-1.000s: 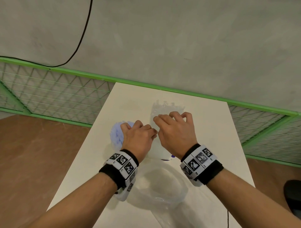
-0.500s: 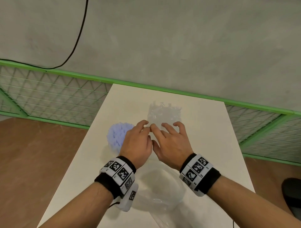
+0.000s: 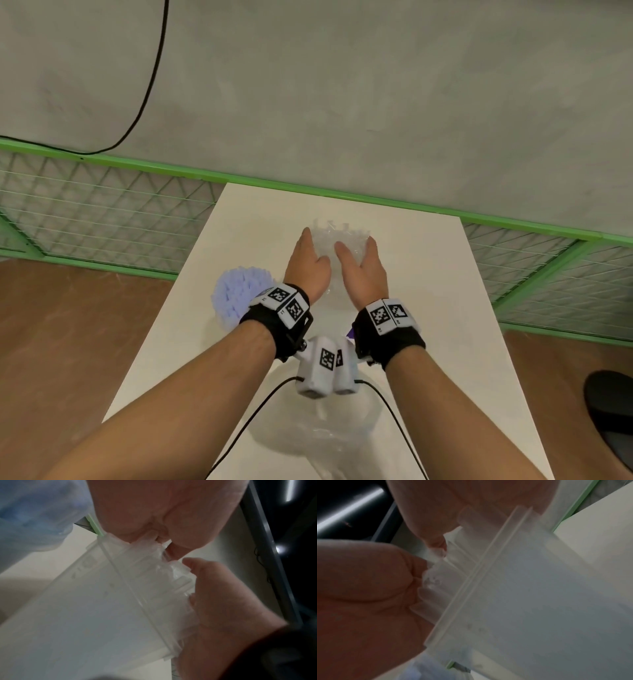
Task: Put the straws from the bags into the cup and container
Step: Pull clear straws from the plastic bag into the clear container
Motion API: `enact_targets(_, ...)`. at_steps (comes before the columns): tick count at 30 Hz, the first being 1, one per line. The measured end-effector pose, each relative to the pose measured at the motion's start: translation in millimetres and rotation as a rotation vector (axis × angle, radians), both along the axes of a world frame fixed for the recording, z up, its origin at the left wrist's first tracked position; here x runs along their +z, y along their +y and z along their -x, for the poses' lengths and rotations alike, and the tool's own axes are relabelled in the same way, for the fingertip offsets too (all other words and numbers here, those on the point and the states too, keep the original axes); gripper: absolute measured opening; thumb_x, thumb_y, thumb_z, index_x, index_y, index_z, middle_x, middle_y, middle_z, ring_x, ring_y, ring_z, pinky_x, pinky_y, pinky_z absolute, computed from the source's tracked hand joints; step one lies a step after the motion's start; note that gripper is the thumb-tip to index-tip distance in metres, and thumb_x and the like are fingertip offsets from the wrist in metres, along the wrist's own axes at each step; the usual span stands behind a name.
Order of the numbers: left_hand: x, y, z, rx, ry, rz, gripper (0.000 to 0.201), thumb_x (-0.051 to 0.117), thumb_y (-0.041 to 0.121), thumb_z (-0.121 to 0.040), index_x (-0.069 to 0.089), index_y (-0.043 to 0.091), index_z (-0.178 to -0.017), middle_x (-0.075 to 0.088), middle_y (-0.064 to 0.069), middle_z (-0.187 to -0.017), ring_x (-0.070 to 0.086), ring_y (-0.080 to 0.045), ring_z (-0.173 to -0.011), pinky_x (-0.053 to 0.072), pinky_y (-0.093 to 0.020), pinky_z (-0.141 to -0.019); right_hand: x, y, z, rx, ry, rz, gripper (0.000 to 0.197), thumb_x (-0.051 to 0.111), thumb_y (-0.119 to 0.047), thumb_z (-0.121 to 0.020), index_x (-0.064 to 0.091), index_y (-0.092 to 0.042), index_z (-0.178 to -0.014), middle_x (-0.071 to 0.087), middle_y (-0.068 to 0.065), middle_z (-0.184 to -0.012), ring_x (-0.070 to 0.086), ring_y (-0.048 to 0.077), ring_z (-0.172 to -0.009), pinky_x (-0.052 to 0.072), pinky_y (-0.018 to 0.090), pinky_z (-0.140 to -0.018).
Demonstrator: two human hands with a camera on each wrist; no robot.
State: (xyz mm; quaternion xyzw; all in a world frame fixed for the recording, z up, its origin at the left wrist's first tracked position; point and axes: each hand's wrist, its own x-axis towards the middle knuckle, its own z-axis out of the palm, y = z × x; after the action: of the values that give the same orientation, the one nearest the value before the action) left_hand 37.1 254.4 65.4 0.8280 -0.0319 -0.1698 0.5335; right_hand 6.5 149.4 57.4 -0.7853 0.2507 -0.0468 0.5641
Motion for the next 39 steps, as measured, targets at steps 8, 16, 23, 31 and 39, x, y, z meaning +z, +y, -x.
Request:
enact_targets(8, 5, 5, 1, -0.074, -0.079, 0.154, 0.075, 0.043, -0.011, -0.09, 0.02, 0.021, -0.154, 0.018, 0.0, -0.16, 0.02, -0.016, -0.147, 0.022, -0.037, -0.121, -7, -4, 1, 0.131, -0.227, 0.054, 0.074, 0.073, -0.026, -0.085, 0.034, -0.035, -0.147, 0.042, -0.016, -0.146, 0.045, 0.002, -0.124, 0.036, 0.005, -0.09)
enact_targets(16, 2, 13, -9, -0.072, -0.127, 0.046, 0.072, 0.053, -0.011, -0.082, 0.03, 0.016, -0.144, 0.02, -0.004, -0.147, 0.033, -0.024, -0.136, 0.041, -0.037, -0.106, -13, -27, 6, 0.33, -0.241, 0.189, 0.094, 0.072, -0.012, -0.083, 0.012, -0.023, -0.155, 0.009, -0.006, -0.163, 0.011, 0.008, -0.149, 0.016, 0.035, -0.122)
enact_targets(23, 9, 24, -22, -0.319, 0.007, -0.138, 0.093, 0.056, -0.008, -0.078, 0.011, 0.022, -0.154, -0.001, 0.001, -0.163, 0.017, -0.025, -0.147, 0.032, -0.041, -0.113, -10, -28, -14, 0.115, -0.192, 0.346, 0.087, 0.082, -0.039, -0.075, 0.035, -0.02, -0.146, 0.039, 0.004, -0.146, 0.044, 0.022, -0.13, 0.041, 0.041, -0.108)
enact_targets(31, 7, 17, -36, -0.241, -0.147, -0.272, 0.051, 0.051, 0.034, -0.092, 0.035, 0.03, -0.14, 0.01, -0.006, -0.159, 0.047, -0.027, -0.129, 0.035, -0.039, -0.111, -3, -26, -35, 0.253, -0.032, 0.36, 0.074, 0.063, -0.03, -0.09, 0.023, -0.025, -0.153, 0.015, 0.005, -0.162, 0.014, 0.022, -0.149, 0.018, 0.036, -0.117)
enact_targets(39, 6, 28, -43, -0.4, -0.078, -0.296, 0.067, 0.059, 0.013, -0.088, 0.028, 0.024, -0.147, 0.007, -0.005, -0.161, 0.032, -0.022, -0.14, 0.029, -0.027, -0.099, -2, -21, -40, 0.117, 0.005, 0.52, 0.056, 0.058, -0.046, -0.092, 0.039, -0.03, -0.141, 0.041, 0.003, -0.145, 0.053, 0.027, -0.12, 0.039, 0.034, -0.093)
